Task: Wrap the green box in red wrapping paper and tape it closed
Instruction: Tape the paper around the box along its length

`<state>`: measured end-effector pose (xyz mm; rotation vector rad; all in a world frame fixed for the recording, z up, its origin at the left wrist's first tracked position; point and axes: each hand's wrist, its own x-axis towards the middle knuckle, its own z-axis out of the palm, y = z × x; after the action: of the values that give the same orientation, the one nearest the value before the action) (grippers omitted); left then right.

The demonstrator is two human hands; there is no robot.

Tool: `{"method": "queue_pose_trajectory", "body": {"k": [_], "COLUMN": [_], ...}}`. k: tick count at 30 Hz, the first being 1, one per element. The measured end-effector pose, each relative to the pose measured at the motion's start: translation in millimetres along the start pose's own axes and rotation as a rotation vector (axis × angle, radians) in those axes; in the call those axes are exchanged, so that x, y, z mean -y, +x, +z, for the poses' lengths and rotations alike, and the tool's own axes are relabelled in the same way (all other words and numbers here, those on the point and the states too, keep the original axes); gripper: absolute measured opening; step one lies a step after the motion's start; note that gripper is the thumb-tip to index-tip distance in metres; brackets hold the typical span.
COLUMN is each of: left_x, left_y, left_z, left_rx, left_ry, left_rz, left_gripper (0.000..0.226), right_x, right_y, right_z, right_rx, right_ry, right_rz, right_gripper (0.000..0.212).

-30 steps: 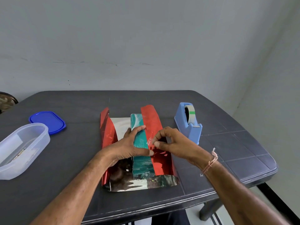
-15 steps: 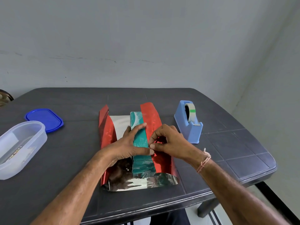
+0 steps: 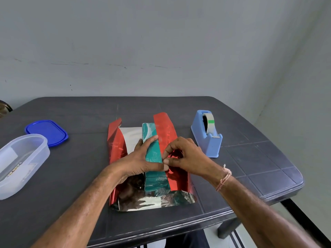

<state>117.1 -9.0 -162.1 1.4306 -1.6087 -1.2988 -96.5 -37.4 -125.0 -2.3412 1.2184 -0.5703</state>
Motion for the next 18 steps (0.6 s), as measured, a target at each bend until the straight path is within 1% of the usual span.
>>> {"method": "queue_pose_trajectory", "body": {"k": [5, 10, 12, 16, 18], "left_x": [1, 1, 1, -1, -2], "left_y": [0, 0, 0, -1, -1], "left_z": [-1, -1, -2, -1, -1], "left_rx": [0.006, 0.006, 0.003, 0.000, -0.003], "left_ry": [-0.004, 0.003, 0.007, 0.013, 0.016], "left_rz": [-0.010, -0.013, -0.011, -0.007, -0.006], "left_gripper": [0.125, 0.127, 0.128, 0.129, 0.128], "right_x": [-1, 1, 1, 3, 5], "right_y": [4, 8, 11, 15, 15], "right_z": [0, -4, -7, -17, -18], "right_rx": [0.000, 0.034, 0.065, 0.097, 0.093], "right_ry": [-0.040, -0.065, -0.056, 0.081, 0.093], "right_rz": [-0.021, -0.006, -0.007, 0.021, 0.027], "right_gripper": [0.035, 0.056, 0.052, 0.031, 0.027]}}
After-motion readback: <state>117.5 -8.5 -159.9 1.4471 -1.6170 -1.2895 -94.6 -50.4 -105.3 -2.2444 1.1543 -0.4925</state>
